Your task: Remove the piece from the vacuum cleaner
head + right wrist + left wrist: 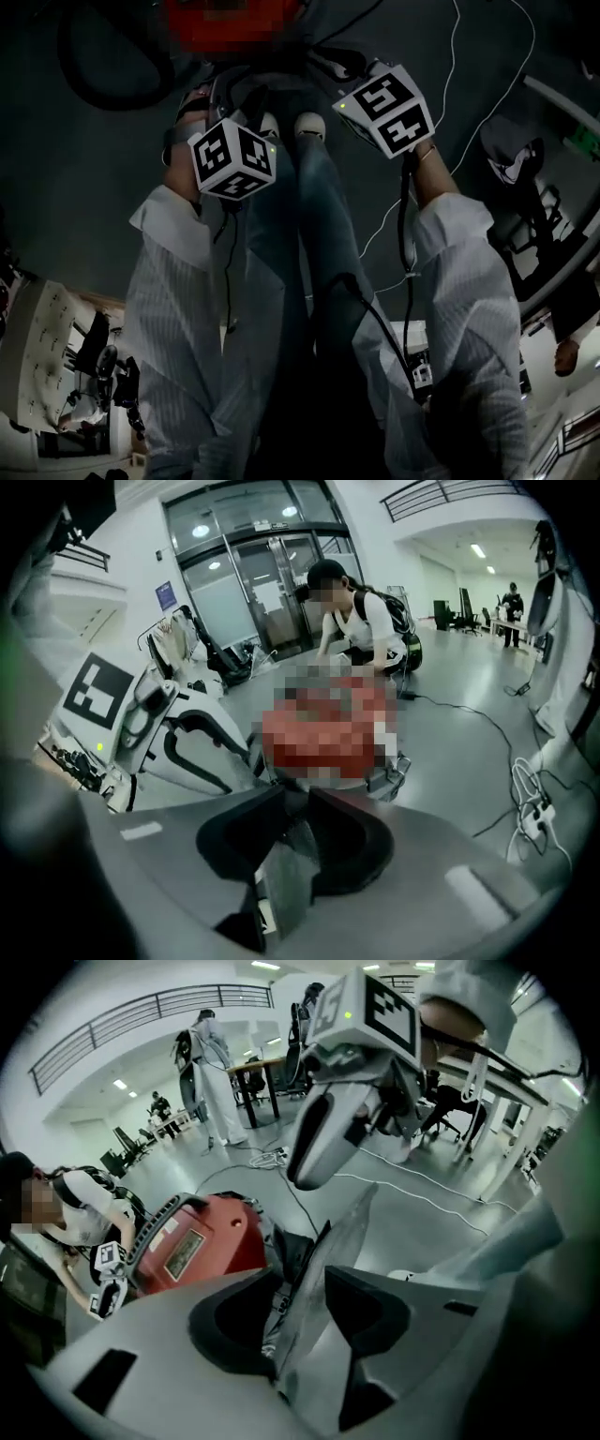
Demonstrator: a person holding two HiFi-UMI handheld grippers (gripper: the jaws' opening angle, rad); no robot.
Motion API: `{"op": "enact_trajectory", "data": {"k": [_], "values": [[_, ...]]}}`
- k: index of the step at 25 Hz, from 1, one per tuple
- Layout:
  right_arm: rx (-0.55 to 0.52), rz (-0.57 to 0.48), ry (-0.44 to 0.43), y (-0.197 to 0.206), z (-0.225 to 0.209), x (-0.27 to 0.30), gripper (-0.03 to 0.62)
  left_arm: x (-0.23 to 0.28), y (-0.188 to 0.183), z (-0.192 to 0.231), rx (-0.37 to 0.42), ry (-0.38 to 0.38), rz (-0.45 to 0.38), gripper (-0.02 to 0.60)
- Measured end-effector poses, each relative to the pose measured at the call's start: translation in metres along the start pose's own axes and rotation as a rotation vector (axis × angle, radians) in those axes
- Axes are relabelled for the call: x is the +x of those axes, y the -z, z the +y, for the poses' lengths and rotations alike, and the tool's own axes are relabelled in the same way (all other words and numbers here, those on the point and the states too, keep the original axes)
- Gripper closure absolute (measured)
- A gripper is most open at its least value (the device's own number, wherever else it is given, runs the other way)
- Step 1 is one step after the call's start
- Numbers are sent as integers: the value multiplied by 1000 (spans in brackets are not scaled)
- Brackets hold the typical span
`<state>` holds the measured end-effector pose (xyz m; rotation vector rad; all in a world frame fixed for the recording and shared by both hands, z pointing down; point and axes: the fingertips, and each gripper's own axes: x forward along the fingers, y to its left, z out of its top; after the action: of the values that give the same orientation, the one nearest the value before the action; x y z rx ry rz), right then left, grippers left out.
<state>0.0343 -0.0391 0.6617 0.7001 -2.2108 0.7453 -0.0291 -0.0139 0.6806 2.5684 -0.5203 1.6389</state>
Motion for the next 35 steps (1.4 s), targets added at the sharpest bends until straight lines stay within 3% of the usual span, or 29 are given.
{"op": "enact_trajectory", "data": {"k": [3,6,12,16,20,25,30,35], "values": [[52,18,-43,-4,-15,23,502,20,9,-6,59,42,44,403],[171,34,-91,-3,-29,42,482,40,11,-13,132,56,68,393],[375,30,-87,-30,-46,57,454,53,10,-13,279,-1,88,394],[534,-5,-161,-40,-44,50,454,55,12,-16,288,-1,93,423],[612,-14,-158,-50,-47,57,454,54,11,-13,288,-2,92,454],[623,3,-121,-46,-52,61,448,54,13,-13,283,19,115,499],[625,-2,-120,-45,-54,61,448,52,17,-26,256,103,133,545],[607,-1,-113,-46,-54,61,442,47,21,-37,224,159,160,551]]}}
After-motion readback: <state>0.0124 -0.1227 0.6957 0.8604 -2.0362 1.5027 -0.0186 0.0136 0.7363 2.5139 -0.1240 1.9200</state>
